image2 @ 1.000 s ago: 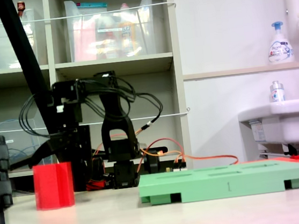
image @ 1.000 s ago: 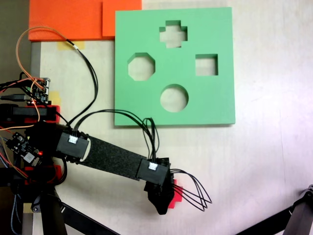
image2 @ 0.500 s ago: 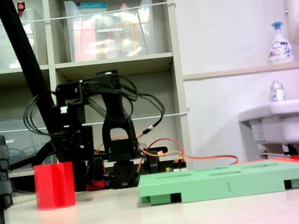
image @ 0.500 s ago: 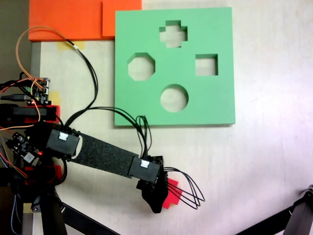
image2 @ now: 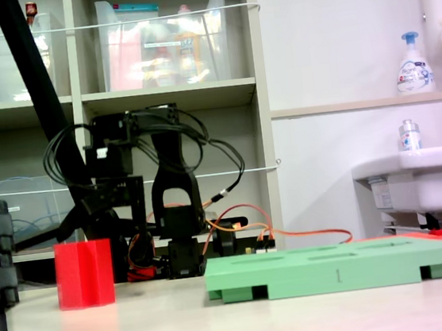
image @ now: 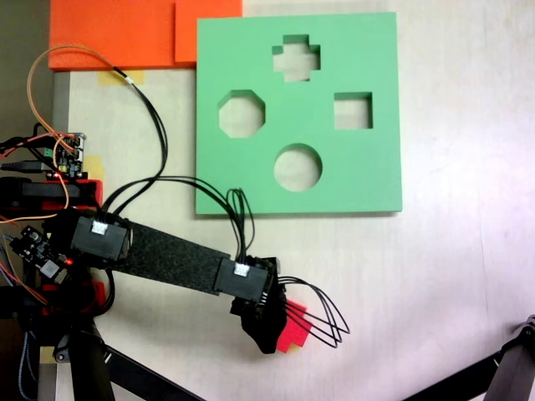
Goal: Put the cross columnar block into the corresponding hole
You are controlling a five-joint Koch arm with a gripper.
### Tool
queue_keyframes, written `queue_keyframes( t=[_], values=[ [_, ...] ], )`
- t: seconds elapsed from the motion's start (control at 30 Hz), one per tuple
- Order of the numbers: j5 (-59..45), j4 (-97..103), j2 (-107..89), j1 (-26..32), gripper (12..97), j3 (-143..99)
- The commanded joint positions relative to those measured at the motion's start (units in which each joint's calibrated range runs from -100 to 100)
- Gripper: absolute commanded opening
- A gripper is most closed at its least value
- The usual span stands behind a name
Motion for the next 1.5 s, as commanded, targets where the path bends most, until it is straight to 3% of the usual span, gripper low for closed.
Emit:
queue_keyframes(
  t=[0.0,1.03,1.47],
  values=[
    [-0.05,0.03,-2.93,-0.05,74.7,1.01],
    [2.78,3.30,-1.39,-2.74,74.6,9.68],
    [3.96,4.27,0.14,-2.69,70.9,13.97]
  ],
)
